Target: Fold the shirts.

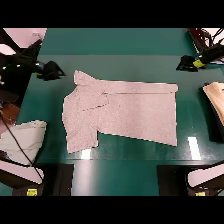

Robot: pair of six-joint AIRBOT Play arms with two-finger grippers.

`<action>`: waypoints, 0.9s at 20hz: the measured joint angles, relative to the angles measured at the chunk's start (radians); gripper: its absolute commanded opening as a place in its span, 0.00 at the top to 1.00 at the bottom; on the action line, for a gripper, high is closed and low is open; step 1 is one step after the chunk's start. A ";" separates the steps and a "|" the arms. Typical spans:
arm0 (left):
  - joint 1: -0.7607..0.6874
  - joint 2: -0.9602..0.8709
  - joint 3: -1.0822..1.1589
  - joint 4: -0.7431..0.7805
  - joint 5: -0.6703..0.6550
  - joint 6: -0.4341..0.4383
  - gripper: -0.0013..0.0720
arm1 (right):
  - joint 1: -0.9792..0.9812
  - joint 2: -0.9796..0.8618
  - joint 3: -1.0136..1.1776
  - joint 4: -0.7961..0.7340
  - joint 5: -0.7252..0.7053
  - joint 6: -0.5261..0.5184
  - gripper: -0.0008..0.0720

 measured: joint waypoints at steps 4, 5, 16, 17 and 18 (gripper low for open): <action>0.041 0.162 -0.240 0.107 -0.020 0.015 0.32 | -0.002 0.131 -0.164 0.071 0.054 -0.056 0.56; 0.045 0.205 -0.313 0.127 -0.012 0.024 0.32 | -0.002 0.164 -0.209 0.087 0.058 -0.065 0.56; 0.056 0.393 -0.833 0.097 0.183 0.082 0.32 | -0.002 0.420 -0.547 0.143 0.047 -0.113 0.56; 0.057 0.396 -0.849 0.075 0.196 0.087 0.32 | -0.002 0.432 -0.558 0.143 0.047 -0.114 0.56; 0.056 0.397 -0.864 0.049 0.209 0.092 0.32 | -0.002 0.444 -0.570 0.145 0.045 -0.115 0.56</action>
